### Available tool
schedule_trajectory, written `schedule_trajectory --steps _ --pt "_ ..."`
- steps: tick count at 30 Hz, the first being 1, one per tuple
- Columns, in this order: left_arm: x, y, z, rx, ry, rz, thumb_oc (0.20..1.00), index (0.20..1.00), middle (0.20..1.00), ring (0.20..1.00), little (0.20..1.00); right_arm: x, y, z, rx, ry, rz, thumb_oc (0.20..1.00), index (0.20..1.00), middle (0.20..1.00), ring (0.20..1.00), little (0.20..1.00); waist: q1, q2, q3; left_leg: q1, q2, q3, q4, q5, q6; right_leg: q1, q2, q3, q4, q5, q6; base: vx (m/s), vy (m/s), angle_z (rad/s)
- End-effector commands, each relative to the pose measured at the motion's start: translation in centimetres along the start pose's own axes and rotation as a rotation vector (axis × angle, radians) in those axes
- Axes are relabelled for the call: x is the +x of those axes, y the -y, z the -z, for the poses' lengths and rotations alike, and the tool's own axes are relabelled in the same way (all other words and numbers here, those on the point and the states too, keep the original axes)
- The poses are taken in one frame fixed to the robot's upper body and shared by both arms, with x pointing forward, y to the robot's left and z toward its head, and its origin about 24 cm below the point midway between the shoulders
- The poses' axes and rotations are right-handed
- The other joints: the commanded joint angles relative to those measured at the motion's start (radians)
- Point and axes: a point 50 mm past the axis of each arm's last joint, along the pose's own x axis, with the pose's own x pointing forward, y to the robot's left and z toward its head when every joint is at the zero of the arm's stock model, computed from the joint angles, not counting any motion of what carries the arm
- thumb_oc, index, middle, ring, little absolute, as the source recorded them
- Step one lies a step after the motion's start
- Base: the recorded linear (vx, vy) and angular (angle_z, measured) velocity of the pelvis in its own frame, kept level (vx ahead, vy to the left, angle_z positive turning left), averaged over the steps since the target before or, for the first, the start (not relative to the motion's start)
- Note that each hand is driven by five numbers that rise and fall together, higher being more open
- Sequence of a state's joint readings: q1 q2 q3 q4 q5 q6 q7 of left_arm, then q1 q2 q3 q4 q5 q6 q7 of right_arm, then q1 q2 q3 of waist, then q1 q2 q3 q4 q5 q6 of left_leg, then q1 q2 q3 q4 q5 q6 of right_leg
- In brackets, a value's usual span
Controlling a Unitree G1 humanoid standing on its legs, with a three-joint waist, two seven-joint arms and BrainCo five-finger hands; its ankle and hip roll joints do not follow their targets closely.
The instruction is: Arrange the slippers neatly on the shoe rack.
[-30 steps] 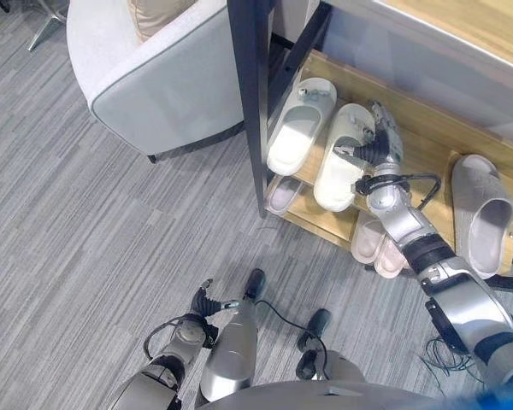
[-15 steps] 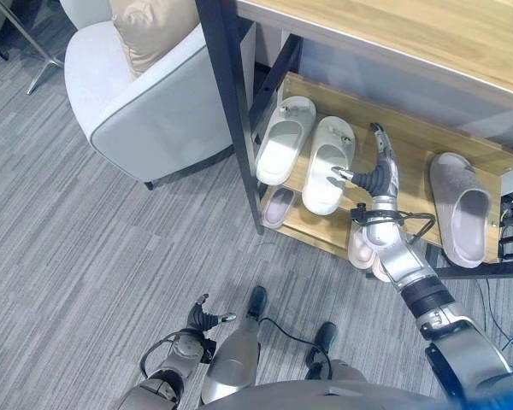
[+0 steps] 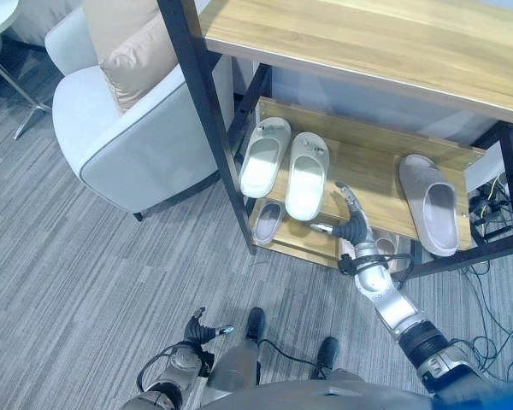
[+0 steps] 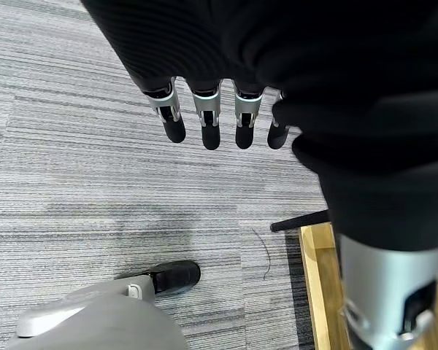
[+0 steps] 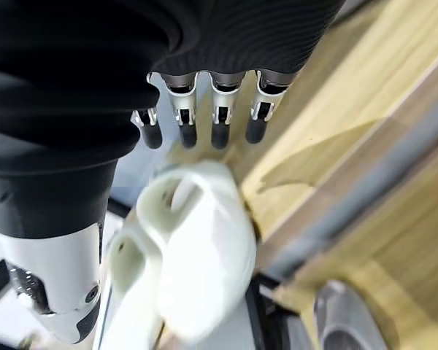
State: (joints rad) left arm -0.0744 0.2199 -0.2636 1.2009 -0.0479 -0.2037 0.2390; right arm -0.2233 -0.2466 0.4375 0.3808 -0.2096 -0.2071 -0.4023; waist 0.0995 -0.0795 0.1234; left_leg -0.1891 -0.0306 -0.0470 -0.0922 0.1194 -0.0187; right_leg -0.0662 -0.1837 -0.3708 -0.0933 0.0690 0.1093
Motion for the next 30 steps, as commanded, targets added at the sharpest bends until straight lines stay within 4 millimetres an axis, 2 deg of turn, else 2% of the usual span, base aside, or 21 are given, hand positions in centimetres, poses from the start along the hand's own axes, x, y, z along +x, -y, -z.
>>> schedule_trajectory --steps 1,17,30 --pt "0.2 0.8 -0.4 0.000 -0.008 0.021 1.000 1.000 1.000 1.000 1.000 1.7 0.3 -3.3 0.043 0.166 -0.002 1.000 1.000 1.000 1.000 1.000 0.013 0.006 0.043 0.075 -0.001 0.070 0.005 -0.134 -0.003 0.064 -0.029 -0.012 0.075 -0.077 0.061 0.00 0.000 0.00" --pt "0.3 0.6 -0.5 -0.020 -0.011 0.007 1.000 1.000 1.000 1.000 1.000 2.5 -2.0 -5.3 0.093 0.217 -0.093 1.000 1.000 1.000 1.000 1.000 0.026 0.007 0.045 0.065 -0.002 0.068 0.005 -0.132 -0.002 0.051 -0.033 -0.015 0.084 -0.071 0.062 0.00 0.000 0.00" --pt "0.1 0.9 0.0 -0.020 -0.036 0.012 1.000 1.000 1.000 1.000 1.000 3.0 -1.5 -5.9 0.083 0.245 -0.064 1.000 1.000 1.000 1.000 1.000 0.027 0.014 0.036 0.073 -0.004 0.072 0.005 -0.137 -0.001 0.057 -0.035 -0.016 0.086 -0.075 0.062 0.00 0.000 0.00"
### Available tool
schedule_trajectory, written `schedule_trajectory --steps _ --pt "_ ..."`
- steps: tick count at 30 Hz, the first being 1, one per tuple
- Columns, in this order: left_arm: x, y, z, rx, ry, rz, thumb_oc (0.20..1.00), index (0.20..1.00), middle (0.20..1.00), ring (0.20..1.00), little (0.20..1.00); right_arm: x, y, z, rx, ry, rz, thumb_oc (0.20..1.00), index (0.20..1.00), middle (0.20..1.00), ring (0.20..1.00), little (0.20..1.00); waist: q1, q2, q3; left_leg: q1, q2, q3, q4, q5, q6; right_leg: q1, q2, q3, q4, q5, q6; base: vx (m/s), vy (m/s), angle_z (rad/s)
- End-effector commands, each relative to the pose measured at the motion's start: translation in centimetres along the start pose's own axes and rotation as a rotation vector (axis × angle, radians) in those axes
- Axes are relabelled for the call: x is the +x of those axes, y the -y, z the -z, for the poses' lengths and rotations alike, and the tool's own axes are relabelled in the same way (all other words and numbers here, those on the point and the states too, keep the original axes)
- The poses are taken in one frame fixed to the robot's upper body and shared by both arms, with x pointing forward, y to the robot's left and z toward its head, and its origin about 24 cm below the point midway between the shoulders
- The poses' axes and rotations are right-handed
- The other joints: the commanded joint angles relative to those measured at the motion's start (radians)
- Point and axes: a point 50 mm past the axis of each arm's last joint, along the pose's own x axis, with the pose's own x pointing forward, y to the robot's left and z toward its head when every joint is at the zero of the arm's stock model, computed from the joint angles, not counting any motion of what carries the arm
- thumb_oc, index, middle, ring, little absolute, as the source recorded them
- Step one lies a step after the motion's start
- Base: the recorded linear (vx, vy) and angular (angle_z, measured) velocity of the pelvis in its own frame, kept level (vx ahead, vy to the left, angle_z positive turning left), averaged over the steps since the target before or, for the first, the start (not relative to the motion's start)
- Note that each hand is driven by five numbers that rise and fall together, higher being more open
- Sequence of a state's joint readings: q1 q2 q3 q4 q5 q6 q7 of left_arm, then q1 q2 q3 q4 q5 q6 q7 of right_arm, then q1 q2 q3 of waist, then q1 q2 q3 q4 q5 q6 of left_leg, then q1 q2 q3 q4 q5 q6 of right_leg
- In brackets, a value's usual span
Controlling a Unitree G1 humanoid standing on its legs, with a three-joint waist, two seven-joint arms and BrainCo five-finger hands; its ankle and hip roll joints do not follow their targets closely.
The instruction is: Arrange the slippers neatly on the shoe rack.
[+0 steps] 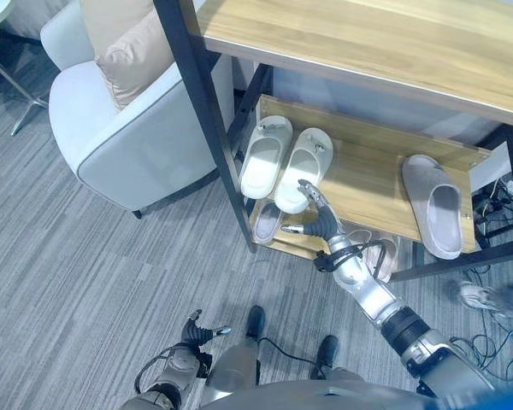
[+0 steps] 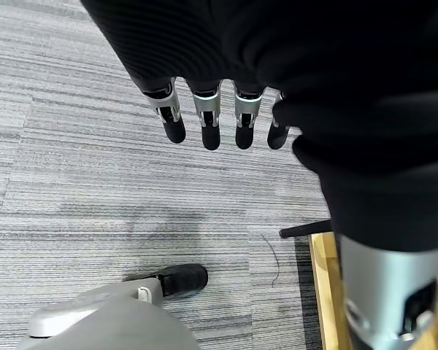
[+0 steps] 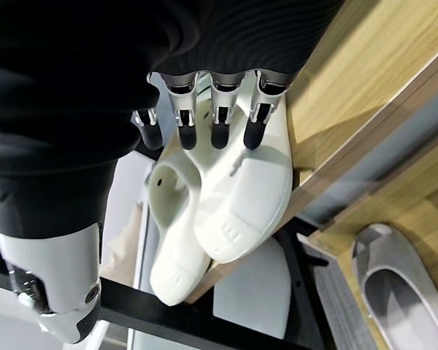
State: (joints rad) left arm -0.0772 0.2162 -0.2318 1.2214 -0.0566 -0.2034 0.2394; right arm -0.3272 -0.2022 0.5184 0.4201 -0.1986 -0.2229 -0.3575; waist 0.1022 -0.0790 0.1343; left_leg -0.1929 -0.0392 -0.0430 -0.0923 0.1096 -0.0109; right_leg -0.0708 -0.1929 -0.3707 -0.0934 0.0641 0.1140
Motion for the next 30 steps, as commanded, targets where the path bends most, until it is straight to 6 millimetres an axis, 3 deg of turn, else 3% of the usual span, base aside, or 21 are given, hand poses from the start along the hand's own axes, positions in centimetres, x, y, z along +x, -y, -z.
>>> schedule_trajectory --steps 1,15,16,17,18,21,30 --pt "0.1 1.2 -0.3 0.012 -0.011 0.029 1.000 1.000 1.000 1.000 1.000 1.5 0.8 -3.0 0.050 0.147 0.047 1.000 1.000 1.000 1.000 1.000 0.024 0.013 0.025 0.077 0.004 0.068 0.005 -0.127 -0.009 0.062 -0.026 -0.016 0.086 -0.070 0.057 0.00 0.000 0.00" --pt "0.1 1.2 -0.3 0.012 -0.011 0.029 1.000 1.000 1.000 1.000 1.000 1.5 0.8 -3.0 0.050 0.147 0.047 1.000 1.000 1.000 1.000 1.000 0.024 0.013 0.025 0.077 0.004 0.068 0.005 -0.127 -0.009 0.062 -0.026 -0.016 0.086 -0.070 0.057 0.01 -0.017 0.00" --pt "-0.5 1.3 1.2 0.068 -0.043 0.050 1.000 1.000 1.000 1.000 1.000 -2.3 10.7 -1.9 -0.361 0.225 0.337 1.000 1.000 1.000 1.000 1.000 -0.026 0.018 -0.014 0.148 0.024 0.094 0.005 -0.148 -0.019 0.117 -0.007 0.006 0.082 -0.101 0.051 0.12 -0.234 0.10" --pt "-0.5 1.4 1.2 0.069 -0.042 0.051 1.000 1.000 1.000 1.000 1.000 -2.4 10.7 -1.9 -0.362 0.224 0.338 1.000 1.000 1.000 1.000 1.000 -0.025 0.019 -0.019 0.141 0.023 0.093 0.005 -0.144 -0.017 0.112 -0.007 0.005 0.078 -0.096 0.051 0.13 -0.273 0.46" --pt "-0.6 1.7 1.4 0.075 -0.049 0.062 1.000 1.000 1.000 1.000 1.000 -2.9 12.3 -1.2 -0.409 0.191 0.404 1.000 1.000 1.000 1.000 1.000 -0.035 0.024 -0.028 0.146 0.025 0.098 0.005 -0.145 -0.018 0.115 -0.004 0.010 0.074 -0.096 0.049 0.01 -0.051 0.15" --pt "-0.8 1.9 1.8 0.070 -0.063 0.069 1.000 1.000 1.000 1.000 1.000 -3.2 14.0 -0.4 -0.387 0.137 0.504 1.000 1.000 1.000 1.000 1.000 -0.042 0.036 -0.038 0.154 0.027 0.104 0.005 -0.146 -0.020 0.121 0.000 0.017 0.064 -0.093 0.048 0.02 -0.048 -0.87" --pt "-1.2 2.1 3.0 0.053 -0.112 0.084 1.000 1.000 1.000 1.000 1.000 -3.9 16.2 1.1 -0.301 0.037 0.624 1.000 1.000 1.000 1.000 1.000 -0.054 0.049 -0.057 0.170 0.032 0.113 0.005 -0.151 -0.024 0.142 0.014 0.030 0.032 -0.087 0.041 0.02 -0.030 -0.01"
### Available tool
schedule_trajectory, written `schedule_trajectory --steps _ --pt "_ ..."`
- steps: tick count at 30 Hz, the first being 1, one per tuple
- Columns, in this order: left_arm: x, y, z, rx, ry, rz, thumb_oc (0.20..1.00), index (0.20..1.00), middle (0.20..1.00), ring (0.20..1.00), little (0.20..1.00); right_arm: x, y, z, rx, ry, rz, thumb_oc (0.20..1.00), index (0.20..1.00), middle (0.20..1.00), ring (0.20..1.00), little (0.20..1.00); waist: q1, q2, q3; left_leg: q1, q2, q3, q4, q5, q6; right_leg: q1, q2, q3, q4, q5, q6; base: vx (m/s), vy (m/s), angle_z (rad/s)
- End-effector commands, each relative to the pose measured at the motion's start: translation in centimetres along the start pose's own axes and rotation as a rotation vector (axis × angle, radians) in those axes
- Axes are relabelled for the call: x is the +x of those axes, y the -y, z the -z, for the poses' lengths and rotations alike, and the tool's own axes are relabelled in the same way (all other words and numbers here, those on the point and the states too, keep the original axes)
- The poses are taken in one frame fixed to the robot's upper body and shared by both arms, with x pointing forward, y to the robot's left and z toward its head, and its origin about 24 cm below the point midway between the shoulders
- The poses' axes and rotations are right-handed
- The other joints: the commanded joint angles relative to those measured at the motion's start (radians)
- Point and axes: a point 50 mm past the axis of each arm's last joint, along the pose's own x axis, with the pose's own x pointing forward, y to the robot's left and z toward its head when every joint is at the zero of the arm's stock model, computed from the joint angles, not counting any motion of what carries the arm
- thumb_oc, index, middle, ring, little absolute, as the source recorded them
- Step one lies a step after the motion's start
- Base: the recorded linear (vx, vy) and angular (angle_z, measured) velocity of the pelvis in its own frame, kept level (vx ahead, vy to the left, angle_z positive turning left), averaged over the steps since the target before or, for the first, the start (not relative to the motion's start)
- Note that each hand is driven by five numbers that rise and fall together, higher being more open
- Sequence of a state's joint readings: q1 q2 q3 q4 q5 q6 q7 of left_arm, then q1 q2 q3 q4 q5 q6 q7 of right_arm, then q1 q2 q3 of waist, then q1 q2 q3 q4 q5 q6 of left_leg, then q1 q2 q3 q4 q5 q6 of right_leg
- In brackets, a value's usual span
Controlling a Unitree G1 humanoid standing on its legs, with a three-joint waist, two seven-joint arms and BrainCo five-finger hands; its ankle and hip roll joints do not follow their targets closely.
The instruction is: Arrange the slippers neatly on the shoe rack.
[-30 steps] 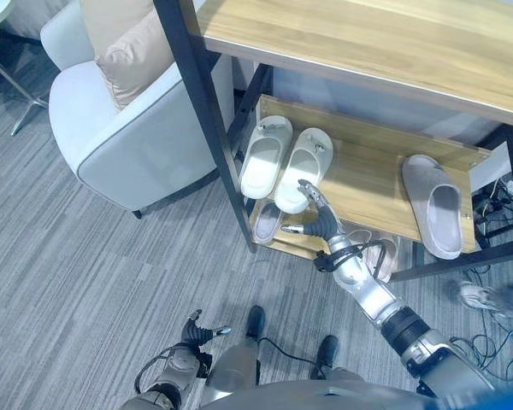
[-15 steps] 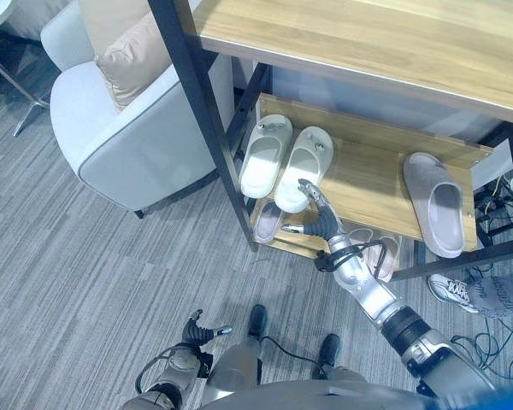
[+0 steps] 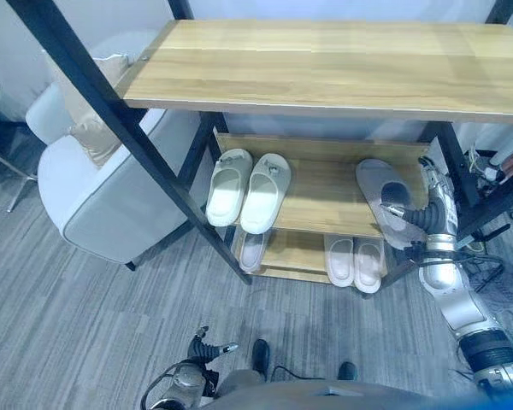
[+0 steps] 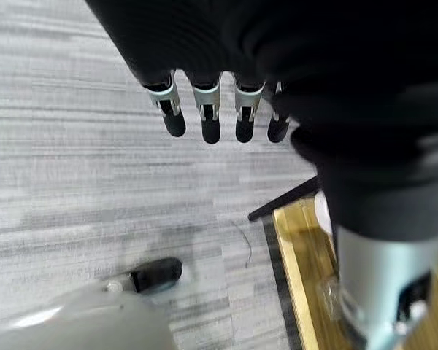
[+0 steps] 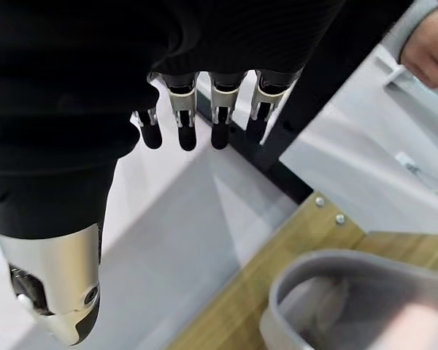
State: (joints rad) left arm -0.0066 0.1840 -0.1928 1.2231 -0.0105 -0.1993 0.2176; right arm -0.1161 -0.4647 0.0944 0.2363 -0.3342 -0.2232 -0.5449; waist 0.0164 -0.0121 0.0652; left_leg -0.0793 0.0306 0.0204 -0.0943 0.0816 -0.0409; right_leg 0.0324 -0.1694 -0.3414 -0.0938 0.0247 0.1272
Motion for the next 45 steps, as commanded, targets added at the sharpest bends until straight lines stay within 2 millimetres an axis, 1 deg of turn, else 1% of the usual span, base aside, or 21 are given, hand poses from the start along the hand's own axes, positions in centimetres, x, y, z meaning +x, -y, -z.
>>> schedule_trajectory --steps 1,3,4,6,7,11,12,16,19,20,25,28,31,32,34,39,40,41,45 --pt "0.0 0.9 0.4 0.054 -0.044 0.039 1.000 1.000 1.000 1.000 1.000 2.2 1.3 -1.8 0.050 0.082 0.104 1.000 1.000 1.000 1.000 1.000 0.030 -0.018 0.012 0.058 -0.038 0.051 0.007 -0.124 0.006 0.040 -0.009 0.002 0.031 -0.048 0.028 0.03 -0.034 0.03" --pt "0.0 0.8 0.5 0.056 -0.049 0.038 1.000 1.000 1.000 1.000 1.000 2.5 1.6 -0.7 -0.009 0.035 0.108 1.000 1.000 1.000 1.000 1.000 0.028 -0.020 0.010 0.059 -0.037 0.053 0.007 -0.125 0.005 0.041 -0.006 0.004 0.030 -0.049 0.027 0.04 -0.035 0.02" --pt "0.0 0.7 0.5 0.052 -0.049 0.034 1.000 1.000 1.000 1.000 1.000 2.5 1.6 0.3 -0.028 -0.015 0.100 1.000 1.000 1.000 1.000 1.000 0.028 -0.021 0.008 0.060 -0.039 0.052 0.007 -0.126 0.005 0.041 -0.006 0.005 0.029 -0.048 0.026 0.03 -0.025 0.00" --pt "0.1 0.6 0.4 0.052 -0.050 0.029 1.000 1.000 1.000 1.000 1.000 2.8 1.7 1.4 -0.029 -0.073 0.092 1.000 1.000 1.000 1.000 1.000 0.027 -0.022 0.009 0.058 -0.040 0.053 0.007 -0.127 0.005 0.039 -0.006 0.006 0.029 -0.047 0.027 0.04 -0.023 0.00" --pt "0.1 0.4 0.6 0.060 -0.059 0.027 1.000 1.000 1.000 1.000 1.000 3.1 1.7 2.4 -0.016 -0.133 0.090 1.000 1.000 1.000 1.000 1.000 0.029 -0.023 0.010 0.055 -0.041 0.052 0.007 -0.126 0.004 0.036 -0.009 0.006 0.027 -0.044 0.029 0.04 -0.021 0.00" --pt "0.0 0.4 0.9 0.069 -0.071 0.028 1.000 1.000 1.000 1.000 1.000 3.8 2.0 2.8 -0.014 -0.155 0.094 1.000 1.000 1.000 1.000 1.000 0.029 -0.021 0.012 0.048 -0.043 0.054 0.007 -0.125 0.004 0.027 -0.012 0.008 0.026 -0.040 0.031 0.01 -0.004 0.00" --pt "0.0 0.3 0.9 0.072 -0.075 0.026 1.000 1.000 1.000 1.000 1.000 4.4 2.1 2.7 -0.010 -0.158 0.099 1.000 1.000 1.000 1.000 1.000 0.031 -0.020 0.017 0.040 -0.045 0.055 0.007 -0.122 0.004 0.020 -0.013 0.010 0.025 -0.038 0.031 0.00 0.000 0.00" --pt "0.2 0.1 0.3 0.070 -0.055 0.018 1.000 1.000 1.000 1.000 1.000 6.1 1.7 2.8 -0.003 -0.194 0.075 1.000 1.000 1.000 1.000 1.000 0.035 -0.013 0.038 -0.007 -0.051 0.056 0.007 -0.106 0.003 -0.028 -0.021 0.017 0.026 -0.026 0.032 -0.03 -0.002 -0.03" --pt "0.4 0.1 -0.4 0.065 -0.033 0.016 1.000 1.000 1.000 1.000 1.000 6.7 1.7 3.1 -0.017 -0.220 0.059 1.000 1.000 1.000 1.000 1.000 0.039 -0.010 0.047 -0.028 -0.055 0.054 0.007 -0.101 0.004 -0.048 -0.025 0.019 0.028 -0.020 0.032 0.00 0.000 0.00" --pt "0.5 0.1 -0.8 0.064 -0.019 0.013 1.000 1.000 1.000 1.000 1.000 7.2 1.7 2.8 -0.009 -0.214 0.062 1.000 1.000 1.000 1.000 1.000 0.042 -0.008 0.057 -0.041 -0.056 0.053 0.007 -0.097 0.005 -0.059 -0.028 0.020 0.030 -0.018 0.033 0.00 0.000 0.00" --pt "0.7 0.0 -1.5 0.056 0.001 0.006 1.000 1.000 1.000 1.000 1.000 7.5 1.5 2.2 0.000 -0.196 0.065 1.000 1.000 1.000 1.000 1.000 0.042 -0.010 0.064 -0.047 -0.057 0.052 0.007 -0.096 0.006 -0.067 -0.031 0.020 0.037 -0.019 0.033 0.00 0.000 0.00" --pt "0.7 0.0 -1.4 0.053 -0.002 0.004 1.000 1.000 1.000 1.000 1.000 7.3 1.3 1.9 0.013 -0.180 0.064 1.000 1.000 1.000 1.000 1.000 0.041 -0.012 0.065 -0.040 -0.057 0.054 0.007 -0.100 0.007 -0.061 -0.031 0.020 0.036 -0.019 0.034 0.00 0.000 0.00" --pt "0.7 0.0 -1.2 0.062 -0.011 0.006 1.000 1.000 1.000 1.000 1.000 7.1 1.0 1.1 0.024 -0.130 0.049 1.000 1.000 1.000 1.000 1.000 0.038 -0.018 0.061 -0.026 -0.055 0.053 0.007 -0.106 0.008 -0.051 -0.031 0.020 0.039 -0.023 0.035 0.00 0.000 0.00" --pt "0.7 0.0 -1.2 0.063 -0.010 0.005 1.000 1.000 1.000 1.000 1.000 7.0 0.9 0.5 0.029 -0.101 0.040 1.000 1.000 1.000 1.000 1.000 0.037 -0.021 0.059 -0.020 -0.055 0.054 0.007 -0.109 0.009 -0.047 -0.031 0.020 0.042 -0.025 0.035 0.00 0.000 0.00" --pt "0.7 -0.1 -1.2 0.064 -0.011 0.006 1.000 1.000 1.000 1.000 1.000 6.9 0.8 0.4 0.028 -0.093 0.035 1.000 1.000 1.000 1.000 1.000 0.037 -0.022 0.058 -0.017 -0.055 0.054 0.007 -0.110 0.009 -0.044 -0.031 0.020 0.042 -0.026 0.035 0.00 0.000 0.00" --pt "0.7 -0.1 -1.4 0.071 -0.002 0.009 1.000 1.000 1.000 1.000 1.000 7.1 -0.7 -0.7 0.027 -0.049 -0.051 1.000 1.000 1.000 1.000 1.000 0.046 -0.035 0.064 -0.015 -0.056 0.051 0.007 -0.109 0.011 -0.043 -0.032 0.016 0.042 -0.024 0.035 -0.01 0.003 0.00" --pt "0.7 -0.1 -1.4 0.070 -0.002 0.009 1.000 1.000 1.000 1.000 1.000 7.1 -0.7 -0.8 0.027 -0.048 -0.052 1.000 1.000 1.000 1.000 1.000 0.046 -0.035 0.064 -0.015 -0.056 0.051 0.007 -0.109 0.011 -0.044 -0.033 0.016 0.042 -0.024 0.035 -0.06 0.027 0.01" --pt "0.8 -0.1 -1.5 0.074 0.002 0.012 1.000 1.000 1.000 1.000 1.000 7.3 -1.3 -0.9 0.020 -0.049 -0.085 1.000 1.000 1.000 1.000 1.000 0.051 -0.038 0.071 -0.025 -0.057 0.049 0.007 -0.104 0.011 -0.051 -0.034 0.013 0.042 -0.020 0.036 -0.05 0.026 0.02" --pt "0.9 -0.6 -1.7 0.076 0.006 0.000 1.000 1.000 1.000 1.000 1.000 8.3 -1.6 -1.7 0.049 -0.044 -0.083 1.000 1.000 1.000 1.000 1.000 0.064 -0.047 0.086 -0.054 -0.059 0.040 0.007 -0.095 0.013 -0.076 -0.037 0.013 0.047 -0.013 0.037 -0.05 0.030 0.04"
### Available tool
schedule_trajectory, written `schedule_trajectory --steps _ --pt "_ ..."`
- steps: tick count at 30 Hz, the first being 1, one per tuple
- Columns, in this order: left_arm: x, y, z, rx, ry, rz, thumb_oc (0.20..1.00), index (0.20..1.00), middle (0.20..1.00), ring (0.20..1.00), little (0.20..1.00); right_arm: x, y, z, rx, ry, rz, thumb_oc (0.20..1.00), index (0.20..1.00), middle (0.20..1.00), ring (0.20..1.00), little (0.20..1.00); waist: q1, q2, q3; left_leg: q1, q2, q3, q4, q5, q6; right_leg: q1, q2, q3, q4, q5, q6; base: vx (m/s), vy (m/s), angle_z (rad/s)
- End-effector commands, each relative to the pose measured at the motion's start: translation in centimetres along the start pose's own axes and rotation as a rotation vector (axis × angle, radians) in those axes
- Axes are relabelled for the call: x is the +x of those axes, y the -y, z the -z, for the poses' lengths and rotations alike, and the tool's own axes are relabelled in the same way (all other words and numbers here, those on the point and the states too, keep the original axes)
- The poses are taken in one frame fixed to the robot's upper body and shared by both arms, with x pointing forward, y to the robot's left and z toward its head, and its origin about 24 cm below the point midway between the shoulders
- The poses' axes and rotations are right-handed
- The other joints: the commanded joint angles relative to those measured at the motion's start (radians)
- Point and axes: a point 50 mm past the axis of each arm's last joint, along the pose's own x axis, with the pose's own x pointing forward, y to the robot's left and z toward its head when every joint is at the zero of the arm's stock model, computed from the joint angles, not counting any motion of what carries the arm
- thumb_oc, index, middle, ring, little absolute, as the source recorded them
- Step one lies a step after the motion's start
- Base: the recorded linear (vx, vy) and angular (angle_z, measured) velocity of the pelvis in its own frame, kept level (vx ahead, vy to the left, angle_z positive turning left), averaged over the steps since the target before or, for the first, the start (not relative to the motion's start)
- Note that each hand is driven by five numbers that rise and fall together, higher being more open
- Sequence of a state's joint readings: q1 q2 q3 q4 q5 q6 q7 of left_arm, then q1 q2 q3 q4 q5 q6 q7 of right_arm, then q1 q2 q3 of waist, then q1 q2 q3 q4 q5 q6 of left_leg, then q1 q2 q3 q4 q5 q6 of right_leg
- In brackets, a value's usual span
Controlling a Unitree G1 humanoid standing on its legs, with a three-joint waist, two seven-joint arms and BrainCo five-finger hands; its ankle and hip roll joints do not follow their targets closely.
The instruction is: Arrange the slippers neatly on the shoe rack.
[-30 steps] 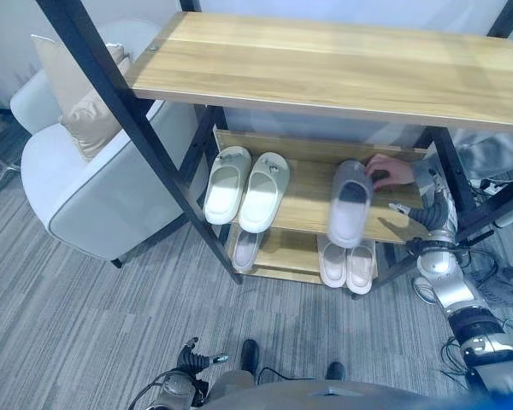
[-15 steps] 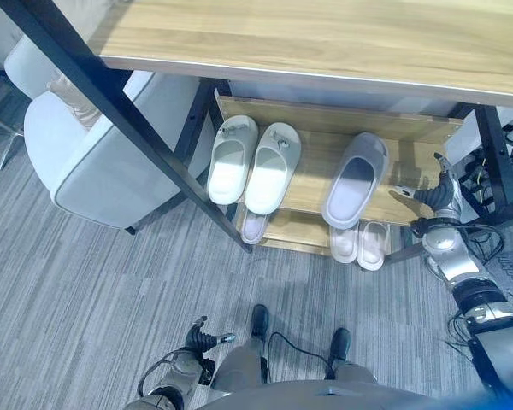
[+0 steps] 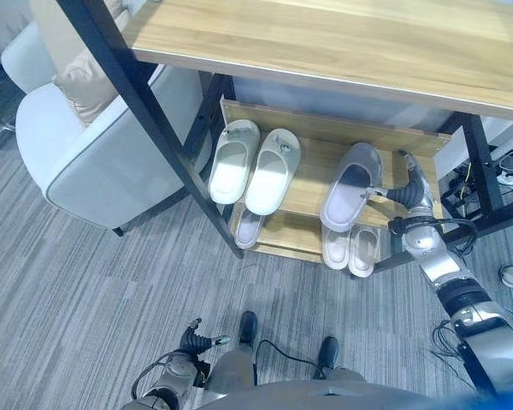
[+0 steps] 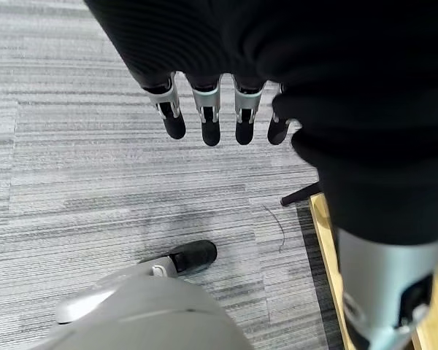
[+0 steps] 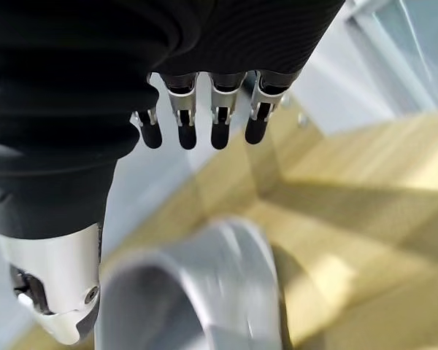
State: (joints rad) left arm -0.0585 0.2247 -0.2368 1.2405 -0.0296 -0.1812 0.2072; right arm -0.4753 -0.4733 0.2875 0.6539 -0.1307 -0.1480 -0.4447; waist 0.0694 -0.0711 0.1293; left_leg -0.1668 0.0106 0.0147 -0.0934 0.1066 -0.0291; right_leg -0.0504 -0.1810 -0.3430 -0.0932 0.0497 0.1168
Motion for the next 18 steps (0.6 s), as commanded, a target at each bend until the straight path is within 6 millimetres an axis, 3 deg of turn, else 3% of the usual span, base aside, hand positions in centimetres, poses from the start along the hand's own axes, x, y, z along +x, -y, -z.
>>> schedule_trajectory --steps 1,8,13,14,15,16,17,18 --pt "0.2 0.7 -0.5 0.030 -0.010 0.010 1.000 1.000 1.000 1.000 1.000 2.4 2.6 -2.9 0.016 0.118 0.091 1.000 1.000 1.000 1.000 1.000 0.013 0.010 0.025 0.028 -0.039 0.045 0.006 -0.117 0.001 0.000 -0.025 0.014 0.048 -0.037 0.048 -0.09 0.025 0.07" --pt "0.9 -0.8 -2.5 0.043 0.052 -0.037 1.000 1.000 1.000 1.000 1.000 5.3 4.5 -4.3 -0.134 0.113 0.136 1.000 1.000 1.000 1.000 1.000 0.048 -0.016 0.074 -0.040 -0.035 0.026 0.006 -0.088 -0.005 -0.055 -0.028 0.002 0.061 -0.020 0.049 -0.06 0.014 0.09" --pt "1.1 -1.6 -3.0 0.027 0.066 -0.064 1.000 1.000 1.000 1.000 1.000 6.0 4.3 -4.2 -0.109 0.062 0.126 1.000 1.000 1.000 1.000 1.000 0.077 -0.037 0.079 -0.054 -0.029 0.016 0.006 -0.086 -0.013 -0.053 -0.021 -0.014 0.041 -0.014 0.051 0.02 -0.004 0.03" --pt "1.1 -1.9 -2.9 0.032 0.063 -0.067 1.000 1.000 1.000 1.000 1.000 6.0 4.0 -3.6 -0.135 0.029 0.099 0.928 0.928 0.928 0.928 0.928 0.088 -0.046 0.080 -0.053 -0.028 0.016 0.006 -0.087 -0.014 -0.050 -0.020 -0.019 0.043 -0.018 0.051 0.05 -0.014 0.05" --pt "1.1 -1.9 -2.9 0.032 0.063 -0.067 1.000 1.000 1.000 1.000 1.000 6.0 4.0 -3.6 -0.135 0.029 0.099 0.928 0.928 0.928 0.928 0.928 0.088 -0.046 0.081 -0.053 -0.028 0.016 0.006 -0.087 -0.014 -0.050 -0.020 -0.019 0.043 -0.018 0.051 0.03 -0.005 0.03" --pt "1.1 -1.9 -3.0 0.035 0.068 -0.065 1.000 1.000 1.000 1.000 1.000 6.1 3.8 -3.4 -0.132 0.009 0.094 0.495 0.495 0.495 0.495 0.495 0.091 -0.049 0.083 -0.053 -0.028 0.017 0.006 -0.087 -0.015 -0.049 -0.018 -0.019 0.043 -0.019 0.050 0.01 0.006 0.04" --pt "1.1 -1.8 -3.1 0.034 0.072 -0.064 1.000 1.000 1.000 1.000 1.000 6.1 3.7 -3.3 -0.132 0.003 0.089 0.395 0.395 0.395 0.395 0.395 0.091 -0.049 0.084 -0.052 -0.027 0.019 0.006 -0.087 -0.015 -0.050 -0.018 -0.020 0.044 -0.020 0.049 0.00 0.000 0.00" --pt "1.1 -1.9 -3.2 0.031 0.074 -0.064 1.000 1.000 1.000 1.000 1.000 6.0 3.5 -3.1 -0.136 -0.008 0.083 0.209 0.209 0.209 0.209 0.209 0.090 -0.048 0.085 -0.051 -0.027 0.019 0.006 -0.088 -0.014 -0.049 -0.018 -0.019 0.044 -0.020 0.049 0.00 0.000 0.00"
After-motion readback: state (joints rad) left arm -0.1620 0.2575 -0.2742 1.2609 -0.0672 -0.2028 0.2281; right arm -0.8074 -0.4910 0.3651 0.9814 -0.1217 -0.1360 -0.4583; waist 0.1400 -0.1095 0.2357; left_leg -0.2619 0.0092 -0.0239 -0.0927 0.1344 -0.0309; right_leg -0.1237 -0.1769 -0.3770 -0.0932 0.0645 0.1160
